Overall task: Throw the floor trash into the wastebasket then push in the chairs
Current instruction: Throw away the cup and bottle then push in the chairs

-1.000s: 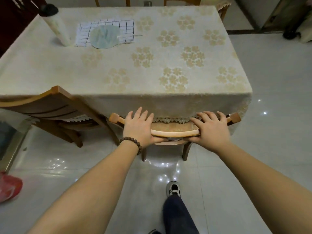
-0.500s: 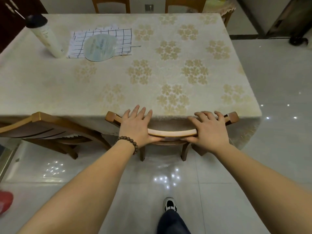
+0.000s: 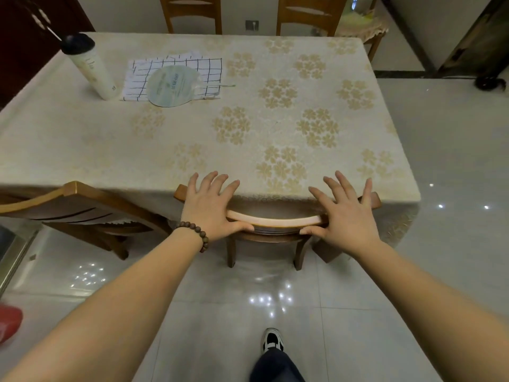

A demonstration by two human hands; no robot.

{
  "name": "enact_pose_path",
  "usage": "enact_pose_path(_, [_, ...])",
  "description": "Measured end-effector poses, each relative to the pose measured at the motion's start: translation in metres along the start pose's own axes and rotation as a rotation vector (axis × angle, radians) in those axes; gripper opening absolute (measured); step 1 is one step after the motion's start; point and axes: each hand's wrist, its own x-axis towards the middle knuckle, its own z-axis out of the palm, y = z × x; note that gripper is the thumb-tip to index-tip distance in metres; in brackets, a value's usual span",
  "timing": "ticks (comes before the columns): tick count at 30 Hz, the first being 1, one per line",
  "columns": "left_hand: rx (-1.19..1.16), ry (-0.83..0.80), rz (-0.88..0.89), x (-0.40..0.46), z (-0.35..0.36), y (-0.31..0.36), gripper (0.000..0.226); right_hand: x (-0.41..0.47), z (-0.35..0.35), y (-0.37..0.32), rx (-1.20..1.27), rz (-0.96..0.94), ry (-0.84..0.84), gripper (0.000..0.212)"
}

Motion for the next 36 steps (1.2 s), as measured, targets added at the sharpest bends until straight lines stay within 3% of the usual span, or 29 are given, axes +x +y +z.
enact_pose_path(5, [0.065, -0.057, -0.105, -0.010, -0.001, -0.001, 0.111, -0.003, -0.007, 0.015, -0.026, 0.109, -0.210, 0.083])
enact_pose_path(9, [0.059, -0.037, -0.136, -0.023, 0.000, 0.009, 0.109, -0.008, -0.010, 0.022, -0.085, 0.041, -0.165, 0.074])
enact_pose_path(15, [0.055, 0.004, -0.164, -0.045, 0.008, 0.042, 0.102, -0.024, -0.012, 0.048, -0.106, -0.013, -0.180, 0.084])
enact_pose_path(23, [0.067, -0.009, 0.000, 0.002, 0.003, 0.020, 0.108, -0.033, 0.005, 0.044, -0.049, 0.090, -0.108, 0.068])
enact_pose_path(27, [-0.010, 0.077, -0.031, -0.002, 0.011, 0.042, 0.101, -0.026, 0.013, 0.070, -0.055, 0.015, -0.019, 0.075])
enact_pose_path(31, [-0.020, 0.117, -0.066, 0.002, 0.012, 0.071, 0.097, -0.014, 0.005, 0.103, -0.077, -0.013, -0.164, 0.092])
enact_pose_path(36, [-0.003, 0.035, -0.070, 0.000, 0.003, 0.070, 0.107, -0.018, 0.000, 0.096, -0.050, -0.009, -0.207, 0.095])
